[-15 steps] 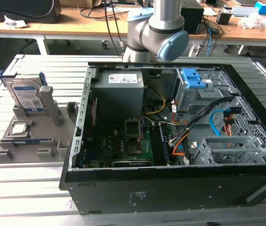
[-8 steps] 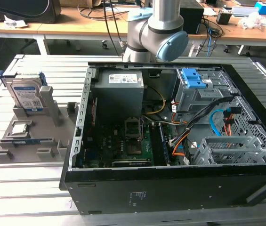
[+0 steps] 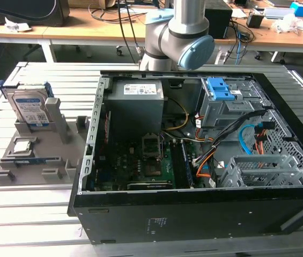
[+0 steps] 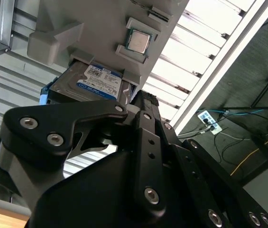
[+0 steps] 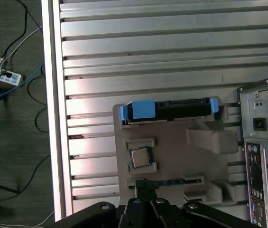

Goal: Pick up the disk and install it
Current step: 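Reach for the disk, then pick up the disk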

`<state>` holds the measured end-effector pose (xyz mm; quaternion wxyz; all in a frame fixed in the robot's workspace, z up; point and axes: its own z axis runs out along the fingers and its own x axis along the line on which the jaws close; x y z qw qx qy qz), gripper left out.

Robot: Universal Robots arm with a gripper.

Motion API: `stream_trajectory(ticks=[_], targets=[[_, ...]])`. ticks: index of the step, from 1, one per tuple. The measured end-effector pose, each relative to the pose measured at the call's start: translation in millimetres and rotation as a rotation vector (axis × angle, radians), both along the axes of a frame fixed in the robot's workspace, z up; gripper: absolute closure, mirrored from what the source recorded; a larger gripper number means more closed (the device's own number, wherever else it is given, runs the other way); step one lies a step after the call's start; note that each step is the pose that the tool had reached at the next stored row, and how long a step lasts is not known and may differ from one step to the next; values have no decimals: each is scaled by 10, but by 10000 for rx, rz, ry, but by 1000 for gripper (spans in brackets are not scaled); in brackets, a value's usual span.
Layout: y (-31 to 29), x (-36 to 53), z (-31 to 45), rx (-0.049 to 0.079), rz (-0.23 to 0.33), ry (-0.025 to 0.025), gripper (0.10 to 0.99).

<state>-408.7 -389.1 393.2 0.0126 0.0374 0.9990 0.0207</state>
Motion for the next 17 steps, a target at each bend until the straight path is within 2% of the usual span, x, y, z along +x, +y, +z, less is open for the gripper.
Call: stream_trajectory(ticks=[6, 15, 17], targets=[[0, -2, 0, 0, 3, 0, 980], [0, -2, 0, 0, 922, 0, 980], [0, -2, 0, -1, 1435, 0, 980]])
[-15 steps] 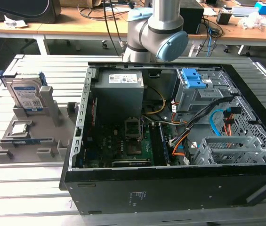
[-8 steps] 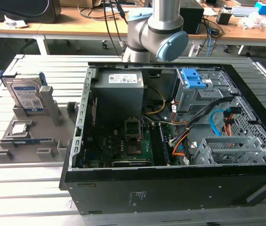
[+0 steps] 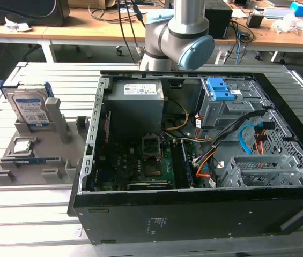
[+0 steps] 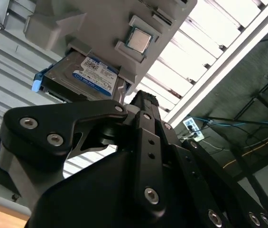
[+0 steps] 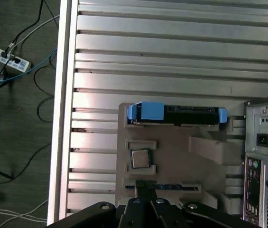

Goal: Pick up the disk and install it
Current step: 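Pick up the disk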

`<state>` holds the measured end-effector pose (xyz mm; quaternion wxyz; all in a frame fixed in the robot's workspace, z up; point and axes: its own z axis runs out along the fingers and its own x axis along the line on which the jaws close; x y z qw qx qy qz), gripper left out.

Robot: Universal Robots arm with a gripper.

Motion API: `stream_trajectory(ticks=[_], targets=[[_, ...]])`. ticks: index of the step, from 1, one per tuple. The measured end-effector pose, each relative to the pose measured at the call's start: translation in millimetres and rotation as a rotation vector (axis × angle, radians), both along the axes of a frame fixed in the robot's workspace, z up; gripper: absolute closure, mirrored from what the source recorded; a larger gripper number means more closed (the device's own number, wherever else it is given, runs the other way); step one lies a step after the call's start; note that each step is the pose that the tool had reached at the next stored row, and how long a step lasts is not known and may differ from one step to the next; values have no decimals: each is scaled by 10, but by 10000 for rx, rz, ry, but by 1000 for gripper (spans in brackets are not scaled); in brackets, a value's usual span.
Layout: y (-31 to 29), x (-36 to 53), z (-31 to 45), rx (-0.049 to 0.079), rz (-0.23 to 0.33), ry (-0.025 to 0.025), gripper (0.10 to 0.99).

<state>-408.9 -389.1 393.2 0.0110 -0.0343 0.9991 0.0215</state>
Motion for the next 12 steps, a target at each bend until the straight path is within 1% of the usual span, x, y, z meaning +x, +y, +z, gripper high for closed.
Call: stream_trajectory(ticks=[1, 4, 7, 12], targets=[[0, 0, 0, 0, 296, 0, 980], [0, 0, 0, 0, 673, 0, 980], [0, 0, 0, 0, 1267, 0, 980], [0, 0, 0, 0, 1879, 0, 980]])
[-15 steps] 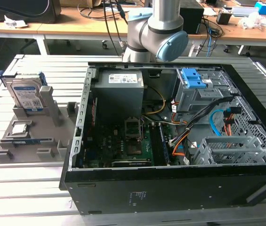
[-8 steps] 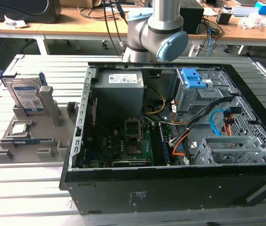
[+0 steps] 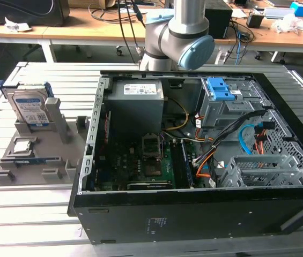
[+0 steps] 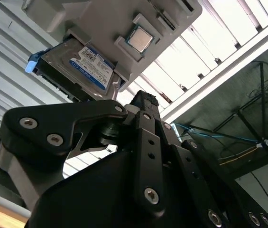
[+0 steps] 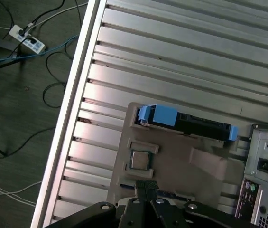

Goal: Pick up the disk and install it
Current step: 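Pick up the disk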

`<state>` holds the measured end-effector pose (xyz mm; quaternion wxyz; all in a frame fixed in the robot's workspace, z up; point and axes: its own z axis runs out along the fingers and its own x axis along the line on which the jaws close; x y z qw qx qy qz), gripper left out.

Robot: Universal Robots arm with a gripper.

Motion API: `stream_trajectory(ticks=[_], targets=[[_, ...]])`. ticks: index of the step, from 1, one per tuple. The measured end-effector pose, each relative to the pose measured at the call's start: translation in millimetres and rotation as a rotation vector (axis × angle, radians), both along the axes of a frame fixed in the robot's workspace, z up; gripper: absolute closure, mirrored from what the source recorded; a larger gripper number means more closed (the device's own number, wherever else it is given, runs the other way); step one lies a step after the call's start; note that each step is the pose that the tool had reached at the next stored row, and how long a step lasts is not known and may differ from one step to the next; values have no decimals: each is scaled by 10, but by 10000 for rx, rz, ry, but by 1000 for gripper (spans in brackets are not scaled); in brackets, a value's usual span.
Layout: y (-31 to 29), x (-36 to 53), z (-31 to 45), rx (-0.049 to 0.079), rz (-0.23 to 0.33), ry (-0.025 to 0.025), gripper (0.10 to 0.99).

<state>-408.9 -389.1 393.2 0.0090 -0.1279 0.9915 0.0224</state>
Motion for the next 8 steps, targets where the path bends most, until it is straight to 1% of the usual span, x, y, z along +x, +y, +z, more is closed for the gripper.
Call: stream_trajectory(ticks=[2, 8], targets=[[0, 0, 0, 0, 336, 0, 980], [0, 0, 0, 0, 1584, 0, 980]])
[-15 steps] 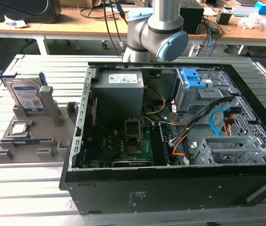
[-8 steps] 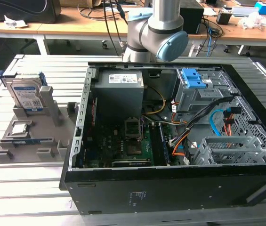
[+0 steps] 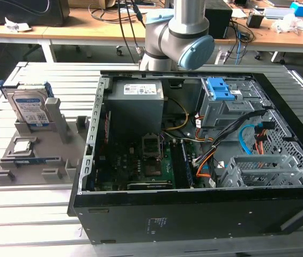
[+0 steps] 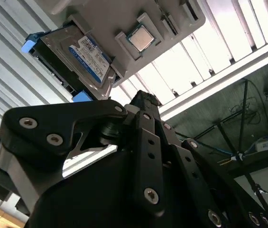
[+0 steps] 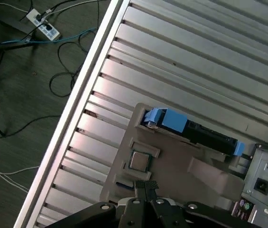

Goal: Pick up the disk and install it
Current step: 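Pick up the disk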

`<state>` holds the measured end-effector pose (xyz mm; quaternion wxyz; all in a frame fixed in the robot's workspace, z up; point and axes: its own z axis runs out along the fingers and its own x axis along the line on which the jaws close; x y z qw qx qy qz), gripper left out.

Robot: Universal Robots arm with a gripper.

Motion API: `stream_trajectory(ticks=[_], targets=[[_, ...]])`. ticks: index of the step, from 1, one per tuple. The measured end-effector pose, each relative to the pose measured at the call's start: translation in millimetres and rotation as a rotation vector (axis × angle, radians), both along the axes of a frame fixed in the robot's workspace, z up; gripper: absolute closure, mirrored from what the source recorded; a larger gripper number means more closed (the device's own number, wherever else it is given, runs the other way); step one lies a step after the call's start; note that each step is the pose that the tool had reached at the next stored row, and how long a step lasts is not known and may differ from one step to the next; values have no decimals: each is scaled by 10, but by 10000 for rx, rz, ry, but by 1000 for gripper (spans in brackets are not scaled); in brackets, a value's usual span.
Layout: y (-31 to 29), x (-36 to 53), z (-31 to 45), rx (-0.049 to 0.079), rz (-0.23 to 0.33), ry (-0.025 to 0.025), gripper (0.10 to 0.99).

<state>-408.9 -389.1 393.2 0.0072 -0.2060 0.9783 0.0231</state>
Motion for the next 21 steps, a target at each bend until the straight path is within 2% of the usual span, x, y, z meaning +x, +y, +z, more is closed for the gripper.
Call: stream_trajectory(ticks=[11, 14, 21], targets=[[0, 0, 0, 0, 1582, 0, 980], [0, 0, 0, 0, 2169, 0, 980], [0, 0, 0, 0, 2972, 0, 980]])
